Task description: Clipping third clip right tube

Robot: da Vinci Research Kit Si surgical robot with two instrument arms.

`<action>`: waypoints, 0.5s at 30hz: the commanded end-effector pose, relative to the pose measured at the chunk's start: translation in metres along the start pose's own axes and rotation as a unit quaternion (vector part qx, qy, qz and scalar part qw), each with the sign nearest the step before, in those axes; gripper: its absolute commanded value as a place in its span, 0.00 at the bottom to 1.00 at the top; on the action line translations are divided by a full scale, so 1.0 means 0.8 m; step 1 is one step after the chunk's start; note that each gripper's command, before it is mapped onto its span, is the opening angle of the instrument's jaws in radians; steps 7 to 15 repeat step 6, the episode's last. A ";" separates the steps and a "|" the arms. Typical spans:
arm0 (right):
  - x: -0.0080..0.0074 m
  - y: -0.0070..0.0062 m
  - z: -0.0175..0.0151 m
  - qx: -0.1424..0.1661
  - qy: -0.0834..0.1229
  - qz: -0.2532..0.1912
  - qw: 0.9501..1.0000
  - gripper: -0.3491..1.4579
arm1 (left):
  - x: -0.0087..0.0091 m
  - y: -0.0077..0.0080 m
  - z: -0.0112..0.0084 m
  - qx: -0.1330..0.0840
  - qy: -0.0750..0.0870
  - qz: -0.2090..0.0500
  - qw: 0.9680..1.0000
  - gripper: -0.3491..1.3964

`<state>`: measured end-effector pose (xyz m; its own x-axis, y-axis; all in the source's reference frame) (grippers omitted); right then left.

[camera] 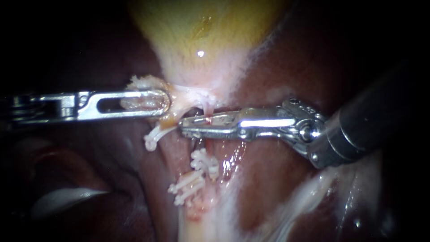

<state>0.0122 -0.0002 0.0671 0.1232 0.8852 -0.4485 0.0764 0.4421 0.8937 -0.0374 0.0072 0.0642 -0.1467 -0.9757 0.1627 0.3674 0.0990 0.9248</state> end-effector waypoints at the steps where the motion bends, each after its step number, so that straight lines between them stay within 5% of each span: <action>1: 0.0000 0.0000 0.0000 0.000 0.000 0.000 1.000 0.00 | 0.0000 0.0000 0.0000 0.000 0.000 0.000 1.000 0.00; 15: 0.0001 0.0001 0.0000 0.000 0.000 0.000 1.000 0.00 | 0.0000 0.0000 0.0000 0.000 0.000 0.000 1.000 0.00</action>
